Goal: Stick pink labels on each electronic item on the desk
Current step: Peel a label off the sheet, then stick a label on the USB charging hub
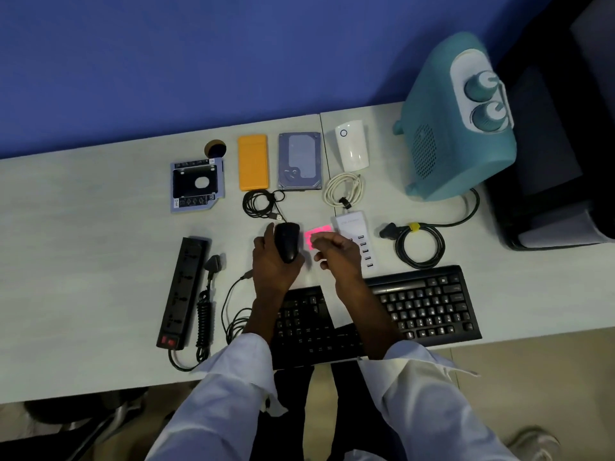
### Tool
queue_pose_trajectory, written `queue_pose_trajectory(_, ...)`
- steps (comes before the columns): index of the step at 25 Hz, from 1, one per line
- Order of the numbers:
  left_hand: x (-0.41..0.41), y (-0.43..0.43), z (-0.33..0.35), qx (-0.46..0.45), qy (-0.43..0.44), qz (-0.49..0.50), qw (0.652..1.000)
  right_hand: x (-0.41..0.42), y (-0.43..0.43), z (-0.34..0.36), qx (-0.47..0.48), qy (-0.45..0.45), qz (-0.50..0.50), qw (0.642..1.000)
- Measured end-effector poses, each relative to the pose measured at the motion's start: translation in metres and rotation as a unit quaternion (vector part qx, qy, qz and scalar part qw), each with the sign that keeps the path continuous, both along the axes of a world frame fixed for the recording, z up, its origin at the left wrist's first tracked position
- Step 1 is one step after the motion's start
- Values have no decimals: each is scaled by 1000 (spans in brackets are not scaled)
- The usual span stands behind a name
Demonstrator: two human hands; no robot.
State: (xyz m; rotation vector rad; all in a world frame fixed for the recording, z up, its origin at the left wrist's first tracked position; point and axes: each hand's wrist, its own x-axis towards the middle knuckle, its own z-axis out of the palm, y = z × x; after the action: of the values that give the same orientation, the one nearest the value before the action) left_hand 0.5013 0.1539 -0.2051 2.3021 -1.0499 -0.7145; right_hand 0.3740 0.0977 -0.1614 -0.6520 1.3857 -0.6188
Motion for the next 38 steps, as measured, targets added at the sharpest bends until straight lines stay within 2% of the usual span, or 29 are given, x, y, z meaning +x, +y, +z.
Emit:
queue_pose_trajectory(1, 7, -1, -1, -16, 86, 28, 996, 4, 0, 0, -3, -12, -1, 1000)
queue_pose_trajectory(2, 14, -3, 3, -34, 204, 75, 975, 7, 0, 0, -4, -27, -1, 1000)
queue_pose_trajectory(3, 21, -4, 6, -56, 345, 146, 925, 11, 0, 0, -5, -39, 2, 999)
queue_pose_trajectory(4, 27, -5, 9, -73, 470, 211, 854, 15, 0, 0, -8, -46, 11, 999)
queue_pose_trajectory(5, 32, -4, 14, -95, 557, 252, 786, 19, 1, 0, -13, -44, 24, 999)
queue_pose_trajectory(6, 34, -2, 17, -110, 600, 269, 745, 23, 1, 0, -21, -39, 37, 998)
queue_pose_trajectory(7, 34, 1, 22, -126, 629, 263, 721, 28, 2, -1, -28, -32, 47, 998)
queue_pose_trajectory(11, 28, 7, 29, -147, 648, 270, 697, 48, 5, -5, -26, -20, 31, 999)
queue_pose_trajectory(17, 25, 10, 25, -140, 647, 285, 693, 65, 10, -16, -47, -45, 0, 998)
queue_pose_trajectory(21, 24, 10, 23, -135, 643, 311, 687, 74, 14, -17, -58, -22, 4, 998)
queue_pose_trajectory(25, 26, 8, 20, -131, 634, 307, 698, 79, 15, -17, -73, 9, -10, 997)
queue_pose_trajectory(28, 25, 9, 23, -133, 627, 297, 707, 81, 13, -21, -46, 51, -45, 997)
queue_pose_trajectory(31, 26, 8, 23, -146, 596, 268, 743, 78, 12, -19, -34, 39, -22, 998)
queue_pose_trajectory(32, 27, 8, 22, -146, 573, 249, 767, 74, 13, -18, -36, 33, -2, 999)
queue_pose_trajectory(33, 27, 7, 20, -135, 528, 222, 809, 70, 14, -17, -45, 33, 15, 998)
queue_pose_trajectory(35, 21, 9, 18, -79, 359, 153, 917, 60, 19, -16, -81, 57, 22, 995)
queue_pose_trajectory(36, 15, 11, 17, -57, 266, 118, 955, 54, 22, -16, -98, 73, 14, 992)
queue_pose_trajectory(38, 2, 16, 12, -42, 133, 64, 988, 43, 28, -15, -126, 111, -4, 986)
